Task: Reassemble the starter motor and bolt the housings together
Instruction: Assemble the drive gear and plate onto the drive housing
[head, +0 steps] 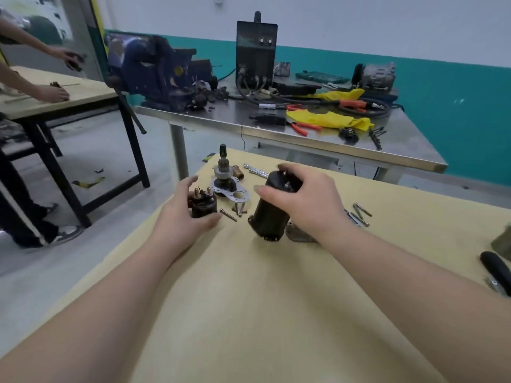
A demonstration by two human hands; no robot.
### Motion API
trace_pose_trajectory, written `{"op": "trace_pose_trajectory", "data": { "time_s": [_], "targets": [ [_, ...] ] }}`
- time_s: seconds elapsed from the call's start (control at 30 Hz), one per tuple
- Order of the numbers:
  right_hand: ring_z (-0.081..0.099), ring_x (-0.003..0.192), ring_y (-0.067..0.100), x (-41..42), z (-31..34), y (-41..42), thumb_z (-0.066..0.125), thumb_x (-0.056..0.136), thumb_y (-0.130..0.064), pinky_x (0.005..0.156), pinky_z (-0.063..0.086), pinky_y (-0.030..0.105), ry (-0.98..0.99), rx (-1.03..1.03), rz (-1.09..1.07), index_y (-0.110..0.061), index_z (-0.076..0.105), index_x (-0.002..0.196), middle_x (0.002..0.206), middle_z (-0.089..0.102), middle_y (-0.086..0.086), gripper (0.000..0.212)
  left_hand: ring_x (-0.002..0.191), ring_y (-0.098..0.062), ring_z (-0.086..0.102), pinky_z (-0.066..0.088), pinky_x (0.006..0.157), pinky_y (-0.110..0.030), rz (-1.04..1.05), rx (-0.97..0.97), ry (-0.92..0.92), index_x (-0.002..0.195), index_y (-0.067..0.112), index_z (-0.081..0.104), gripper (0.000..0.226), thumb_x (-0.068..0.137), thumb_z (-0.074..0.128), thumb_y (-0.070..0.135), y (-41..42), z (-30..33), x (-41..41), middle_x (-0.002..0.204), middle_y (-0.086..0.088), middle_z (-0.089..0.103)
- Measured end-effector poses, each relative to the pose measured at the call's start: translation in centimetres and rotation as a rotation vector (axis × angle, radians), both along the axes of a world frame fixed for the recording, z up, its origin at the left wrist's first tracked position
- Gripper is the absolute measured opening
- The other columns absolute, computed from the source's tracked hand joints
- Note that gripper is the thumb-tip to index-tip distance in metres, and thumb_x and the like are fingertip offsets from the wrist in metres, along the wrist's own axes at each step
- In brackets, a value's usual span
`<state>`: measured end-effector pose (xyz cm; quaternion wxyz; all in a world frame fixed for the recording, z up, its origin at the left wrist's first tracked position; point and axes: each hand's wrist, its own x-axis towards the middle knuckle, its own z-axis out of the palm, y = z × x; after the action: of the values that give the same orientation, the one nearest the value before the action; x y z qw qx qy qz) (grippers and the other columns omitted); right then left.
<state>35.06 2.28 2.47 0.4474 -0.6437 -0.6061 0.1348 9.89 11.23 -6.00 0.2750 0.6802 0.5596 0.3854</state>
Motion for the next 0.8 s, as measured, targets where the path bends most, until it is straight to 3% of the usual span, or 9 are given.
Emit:
{"op": "trace_pose_trajectory", "data": {
  "time_s": [0.13,0.27,0.33,0.43,0.57,0.67,0.73,0.8],
  "targets": [
    [0.064,0.109,0.013,1.2,1.1,4.7,0.078,0.071,-0.076,0.089,0.055,0.034,-0.089,0.006,-0.074,-0.031,0.067,0.133,0.119,0.070,-0.013,0.078,0.102,-0.008,0.057,0.040,0.093,-0.033,0.078,0.021,0.020,0.150,0.047,0.037,0.085,0.085,0.090,0.035,0.3,-0.1,-0.3,0.113,0.020,0.056],
    [0.062,0.111,0.015,2.4,0.6,8.2,0.081,0.075,-0.070,0.088,0.053,0.036,-0.115,-0.072,-0.149,-0.027,0.066,0.138,0.126,0.069,-0.010,0.078,0.087,0.021,0.053,0.039,0.086,-0.028,0.135,-0.008,-0.034,0.152,0.040,0.038,0.080,0.087,0.082,0.022,0.5,-0.1,-0.5,0.103,0.029,0.053],
    [0.063,0.114,0.017,3.0,0.0,9.2,0.081,0.076,-0.069,0.092,0.055,0.039,-0.118,-0.103,-0.170,-0.025,0.064,0.141,0.128,0.069,-0.007,0.080,0.091,0.016,0.056,0.040,0.085,-0.027,0.130,-0.019,-0.041,0.153,0.039,0.038,0.079,0.087,0.079,0.020,0.6,-0.1,-0.5,0.105,0.029,0.054],
    [0.063,0.113,0.017,3.6,-0.7,10.0,0.079,0.077,-0.070,0.091,0.057,0.040,-0.124,-0.116,-0.194,-0.025,0.061,0.143,0.131,0.068,-0.007,0.083,0.101,-0.006,0.058,0.041,0.090,-0.031,0.115,-0.023,-0.031,0.153,0.039,0.037,0.080,0.086,0.077,0.020,0.6,-0.1,-0.5,0.109,0.030,0.052],
    [0.061,0.099,0.016,4.6,-0.2,10.5,0.077,0.074,-0.072,0.075,0.061,0.040,-0.176,-0.238,-0.198,-0.030,0.053,0.145,0.122,0.062,-0.008,0.085,0.095,0.014,0.053,0.040,0.087,-0.028,0.123,-0.037,-0.082,0.152,0.042,0.038,0.080,0.086,0.081,0.024,0.6,0.0,-0.4,0.109,0.030,0.052],
    [0.059,0.086,0.010,5.1,0.5,10.9,0.080,0.075,-0.067,0.059,0.056,0.034,-0.206,-0.312,-0.162,-0.032,0.056,0.137,0.116,0.061,-0.006,0.075,0.092,0.018,0.050,0.039,0.090,-0.028,0.134,-0.045,-0.078,0.151,0.043,0.038,0.082,0.085,0.086,0.031,0.4,0.1,-0.3,0.108,0.032,0.049],
    [0.060,0.090,0.011,5.0,1.0,10.9,0.079,0.077,-0.067,0.060,0.050,0.030,-0.184,-0.332,-0.120,-0.030,0.058,0.137,0.122,0.063,-0.003,0.074,0.091,0.017,0.049,0.039,0.092,-0.029,0.137,-0.042,-0.074,0.151,0.044,0.039,0.082,0.085,0.087,0.032,0.3,0.2,-0.3,0.108,0.032,0.047],
    [0.061,0.108,0.018,4.5,1.7,10.5,0.076,0.079,-0.069,0.070,0.053,0.033,-0.195,-0.338,-0.105,-0.028,0.056,0.142,0.134,0.062,-0.003,0.078,0.093,0.009,0.053,0.039,0.092,-0.030,0.133,-0.035,-0.066,0.150,0.044,0.039,0.083,0.084,0.087,0.032,0.4,0.2,-0.3,0.108,0.032,0.047]
  ]
}}
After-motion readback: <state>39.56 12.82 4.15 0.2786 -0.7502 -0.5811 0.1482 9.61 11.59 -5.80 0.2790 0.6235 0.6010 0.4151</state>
